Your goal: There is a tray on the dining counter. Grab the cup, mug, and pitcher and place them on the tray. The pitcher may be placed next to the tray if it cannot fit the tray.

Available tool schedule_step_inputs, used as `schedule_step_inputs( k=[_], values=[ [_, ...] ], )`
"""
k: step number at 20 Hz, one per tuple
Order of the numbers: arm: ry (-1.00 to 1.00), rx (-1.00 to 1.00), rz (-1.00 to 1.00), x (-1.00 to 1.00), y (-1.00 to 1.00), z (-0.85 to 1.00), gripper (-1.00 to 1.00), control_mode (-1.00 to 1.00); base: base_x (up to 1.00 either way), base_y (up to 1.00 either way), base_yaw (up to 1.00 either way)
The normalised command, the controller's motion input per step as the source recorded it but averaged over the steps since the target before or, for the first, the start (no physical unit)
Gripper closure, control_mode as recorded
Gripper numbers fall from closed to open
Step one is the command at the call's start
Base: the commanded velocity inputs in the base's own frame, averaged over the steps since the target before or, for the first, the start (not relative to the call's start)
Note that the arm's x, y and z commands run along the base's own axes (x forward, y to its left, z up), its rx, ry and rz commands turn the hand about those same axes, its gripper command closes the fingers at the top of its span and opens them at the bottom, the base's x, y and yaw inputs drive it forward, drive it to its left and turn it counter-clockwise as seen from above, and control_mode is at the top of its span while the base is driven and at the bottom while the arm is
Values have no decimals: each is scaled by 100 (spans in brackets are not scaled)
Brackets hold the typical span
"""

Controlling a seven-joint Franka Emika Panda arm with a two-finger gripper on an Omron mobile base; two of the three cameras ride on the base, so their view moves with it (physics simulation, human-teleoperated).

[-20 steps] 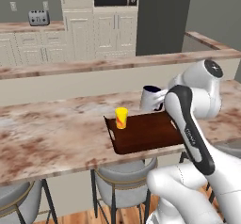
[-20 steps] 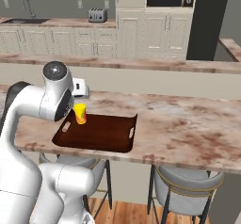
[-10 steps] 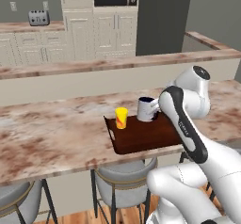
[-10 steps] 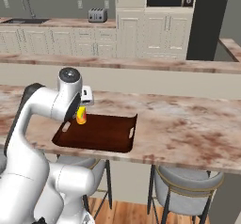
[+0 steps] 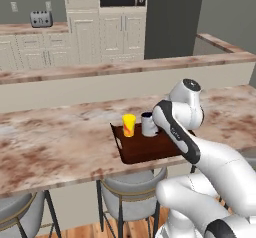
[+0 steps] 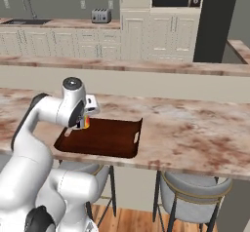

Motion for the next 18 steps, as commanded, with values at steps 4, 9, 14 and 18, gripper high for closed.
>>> schedule_step_inputs(
  k=[4,9,14,18],
  values=[
    [0,-3,0,27,24,-51,100,-100,0,0,0],
    [0,0,0,14,21,-44,100,-100,0,0,0],
    [0,0,0,0,12,-32,100,-100,0,0,0],
    [0,0,0,11,7,-25,100,-100,0,0,0]
  ],
)
